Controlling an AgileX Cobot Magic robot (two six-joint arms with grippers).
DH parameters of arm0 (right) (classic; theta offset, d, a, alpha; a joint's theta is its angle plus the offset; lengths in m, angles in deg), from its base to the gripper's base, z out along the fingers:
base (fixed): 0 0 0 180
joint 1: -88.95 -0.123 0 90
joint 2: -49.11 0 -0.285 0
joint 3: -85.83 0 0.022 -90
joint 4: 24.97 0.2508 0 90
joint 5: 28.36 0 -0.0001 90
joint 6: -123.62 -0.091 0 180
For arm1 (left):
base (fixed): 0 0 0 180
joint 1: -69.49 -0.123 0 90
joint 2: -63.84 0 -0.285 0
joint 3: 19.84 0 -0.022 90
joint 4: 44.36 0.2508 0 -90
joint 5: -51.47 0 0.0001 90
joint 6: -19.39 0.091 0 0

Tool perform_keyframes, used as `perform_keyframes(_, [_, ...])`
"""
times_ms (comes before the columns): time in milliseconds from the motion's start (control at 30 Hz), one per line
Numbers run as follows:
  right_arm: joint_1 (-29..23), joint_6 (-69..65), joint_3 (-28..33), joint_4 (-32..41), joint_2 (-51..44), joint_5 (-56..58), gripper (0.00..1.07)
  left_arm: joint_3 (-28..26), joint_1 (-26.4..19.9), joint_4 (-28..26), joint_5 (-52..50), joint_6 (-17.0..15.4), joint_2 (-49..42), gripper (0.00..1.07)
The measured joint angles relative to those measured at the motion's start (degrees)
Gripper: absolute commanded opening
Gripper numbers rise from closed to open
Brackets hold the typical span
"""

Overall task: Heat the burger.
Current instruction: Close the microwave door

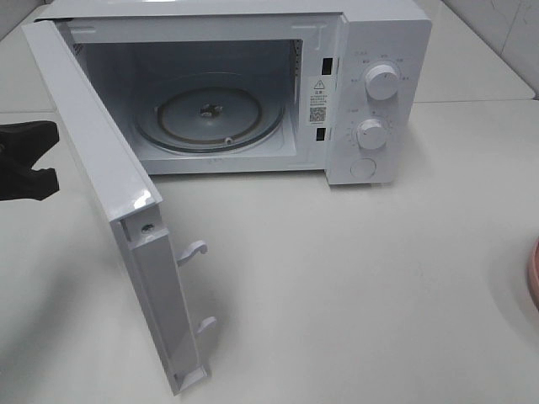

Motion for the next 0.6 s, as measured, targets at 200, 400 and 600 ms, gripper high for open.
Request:
perform_keyframes(200, [0.0,0.0,0.0,0.0,0.0,0.0,0.74,-2.5,3.4,-1.8,0.2,0.2,2.6,0.0])
perform_keyframes(400, [0.0,0.0,0.0,0.0,0.0,0.0,0.74,-5.8,7.3,-2.7,0.8,0.5,4.6,0.0])
perform_keyframes(600, [0.0,0.0,0.0,0.0,0.0,0.0,0.74,-10.9,11.3,-5.3,2.9,0.6,7.2,0.0])
